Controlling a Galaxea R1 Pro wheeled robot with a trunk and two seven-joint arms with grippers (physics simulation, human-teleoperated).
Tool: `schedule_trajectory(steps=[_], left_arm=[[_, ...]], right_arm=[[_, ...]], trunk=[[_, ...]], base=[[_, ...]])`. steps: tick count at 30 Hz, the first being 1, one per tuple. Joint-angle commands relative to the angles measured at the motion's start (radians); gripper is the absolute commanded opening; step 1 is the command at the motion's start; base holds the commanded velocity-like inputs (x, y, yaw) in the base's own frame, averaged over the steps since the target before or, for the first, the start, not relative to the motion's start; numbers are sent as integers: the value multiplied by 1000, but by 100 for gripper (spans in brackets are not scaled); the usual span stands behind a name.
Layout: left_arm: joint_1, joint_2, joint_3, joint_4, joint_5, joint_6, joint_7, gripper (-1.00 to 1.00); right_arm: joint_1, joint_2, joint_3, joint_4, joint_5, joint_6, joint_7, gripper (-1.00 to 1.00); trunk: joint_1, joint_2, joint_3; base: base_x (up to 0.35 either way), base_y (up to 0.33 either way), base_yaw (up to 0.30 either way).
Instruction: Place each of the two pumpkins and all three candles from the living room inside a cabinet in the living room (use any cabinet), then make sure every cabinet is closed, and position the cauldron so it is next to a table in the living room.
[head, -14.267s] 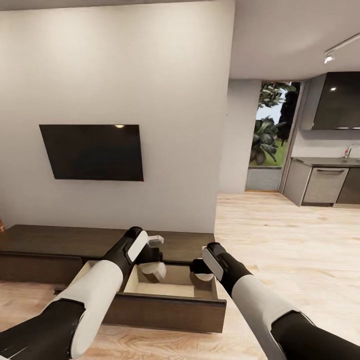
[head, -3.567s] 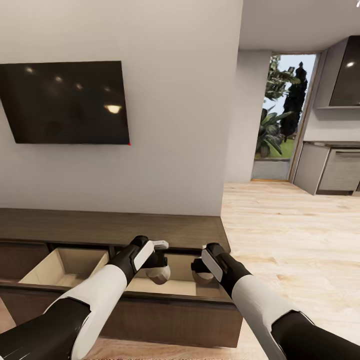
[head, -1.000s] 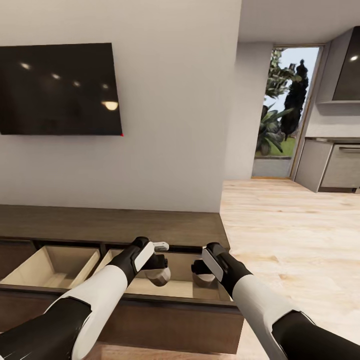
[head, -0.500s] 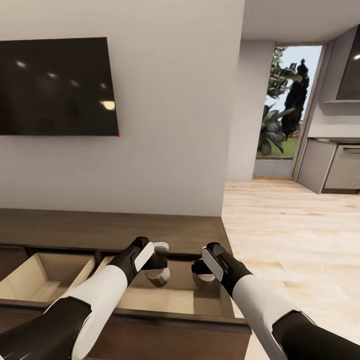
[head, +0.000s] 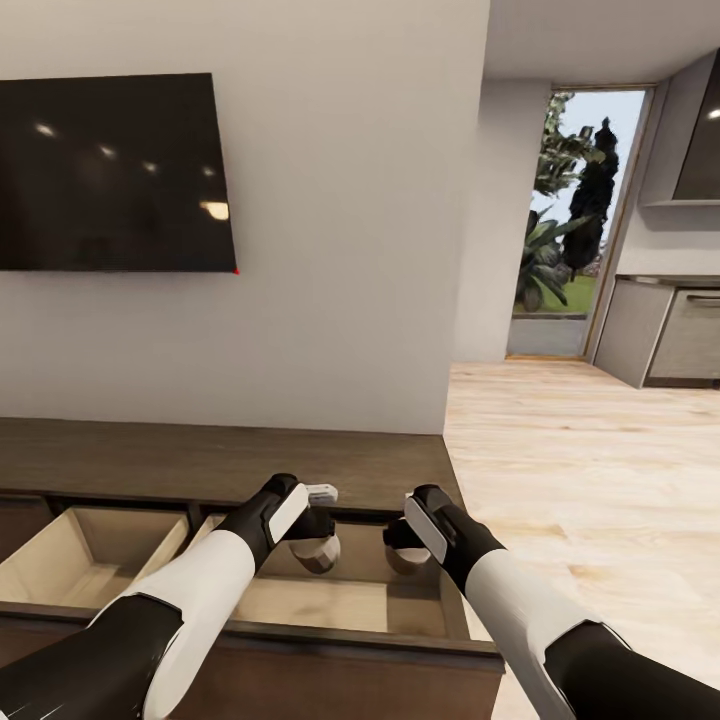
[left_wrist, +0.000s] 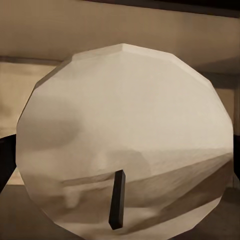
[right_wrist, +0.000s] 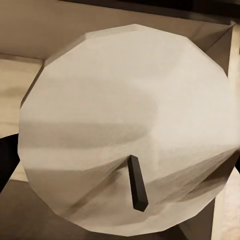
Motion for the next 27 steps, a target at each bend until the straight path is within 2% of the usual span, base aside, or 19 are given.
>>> schedule_trajectory(steps=[1,27], left_arm=[[-1,0,-3,-1,10,3,8,-100],[1,0,-3,11,13,2,8,-100]], right_arm=[[-1,-1,7,-1,-10,3,-10,-100],[-1,-1,6,-1,-13,3,-7,-100]], trunk=[[0,0,-1],[11,-7,-102]], base=[[0,0,0],[0,0,0]])
